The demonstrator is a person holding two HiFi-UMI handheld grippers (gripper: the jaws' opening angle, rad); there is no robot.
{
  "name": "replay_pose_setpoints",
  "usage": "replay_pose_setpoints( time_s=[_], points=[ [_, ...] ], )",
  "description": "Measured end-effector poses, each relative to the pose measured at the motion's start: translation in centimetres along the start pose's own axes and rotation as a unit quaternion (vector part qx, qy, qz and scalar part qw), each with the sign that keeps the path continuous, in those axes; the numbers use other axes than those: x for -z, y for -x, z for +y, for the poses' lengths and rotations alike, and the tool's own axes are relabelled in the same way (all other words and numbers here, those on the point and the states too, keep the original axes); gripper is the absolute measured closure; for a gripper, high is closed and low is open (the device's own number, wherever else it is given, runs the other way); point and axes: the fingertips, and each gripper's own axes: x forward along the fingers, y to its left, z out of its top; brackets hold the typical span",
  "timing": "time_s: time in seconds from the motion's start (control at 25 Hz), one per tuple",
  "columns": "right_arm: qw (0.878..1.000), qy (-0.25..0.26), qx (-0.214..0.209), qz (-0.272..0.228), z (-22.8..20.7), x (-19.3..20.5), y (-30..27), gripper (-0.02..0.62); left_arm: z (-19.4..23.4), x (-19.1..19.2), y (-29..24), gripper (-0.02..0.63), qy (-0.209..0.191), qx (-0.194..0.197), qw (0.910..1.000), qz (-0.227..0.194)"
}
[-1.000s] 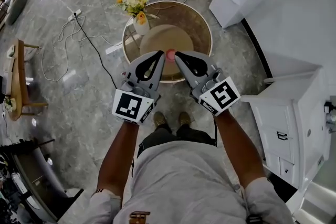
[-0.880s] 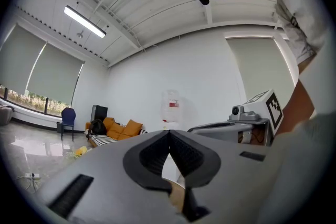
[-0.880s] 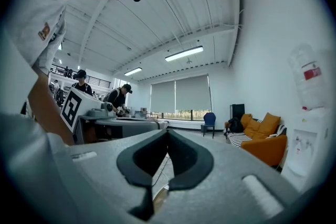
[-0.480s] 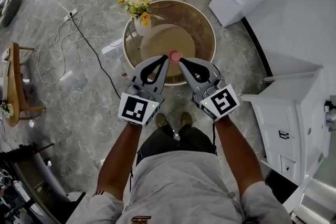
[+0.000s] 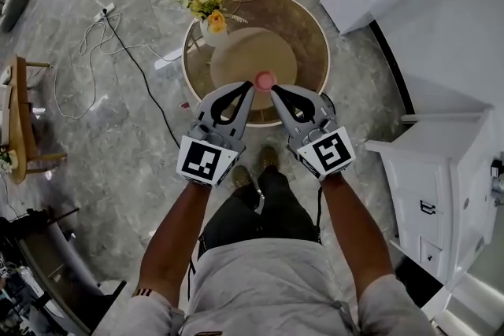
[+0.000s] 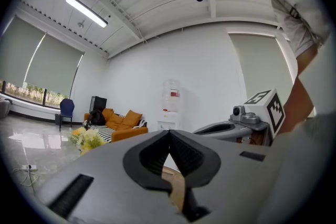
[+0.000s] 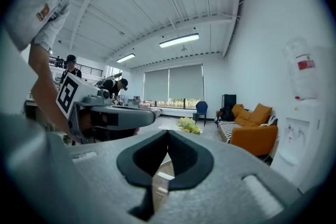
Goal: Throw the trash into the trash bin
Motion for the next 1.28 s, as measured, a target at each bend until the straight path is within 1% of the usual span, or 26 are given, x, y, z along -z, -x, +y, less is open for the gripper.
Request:
replay_pose_setpoints(
  time_s=[0.24, 0.44, 0.56, 0.64, 0.8, 0.96, 1.28],
  points=[
    [1.000, 0.000, -0.007, 0.012, -1.4, 3.4, -1.1, 0.594, 0.9, 2.8, -1.7, 0.606, -0.002, -0.010, 0.9999, 0.012],
    [1.000, 0.000, -0.009, 0.029, -3.1, 7.6, -2.0, 0.594, 1.9, 5.9, -3.0, 0.606, -0.001, -0.022, 0.9993, 0.031],
    [0.999, -0.003, -0.011, 0.037, -3.7, 9.7, -2.7, 0.592, 2.2, 8.1, -3.7, 0.606, -0.001, -0.020, 0.9989, 0.042],
    [0.999, -0.007, -0.015, 0.035, -3.8, 10.7, -3.3, 0.593, 2.5, 9.5, -3.9, 0.606, 0.002, -0.020, 0.9986, 0.049],
    [0.998, -0.011, -0.024, 0.049, -3.7, 13.0, -4.2, 0.593, 3.3, 12.0, -4.3, 0.606, 0.008, -0.029, 0.9979, 0.057],
    [0.998, -0.009, -0.028, 0.058, -3.9, 15.3, -4.9, 0.592, 3.8, 13.8, -5.0, 0.606, 0.012, -0.033, 0.9976, 0.059],
    [0.997, -0.004, -0.030, 0.074, -4.6, 18.4, -6.3, 0.592, 4.6, 17.1, -6.1, 0.606, 0.013, -0.030, 0.9962, 0.080]
  ],
)
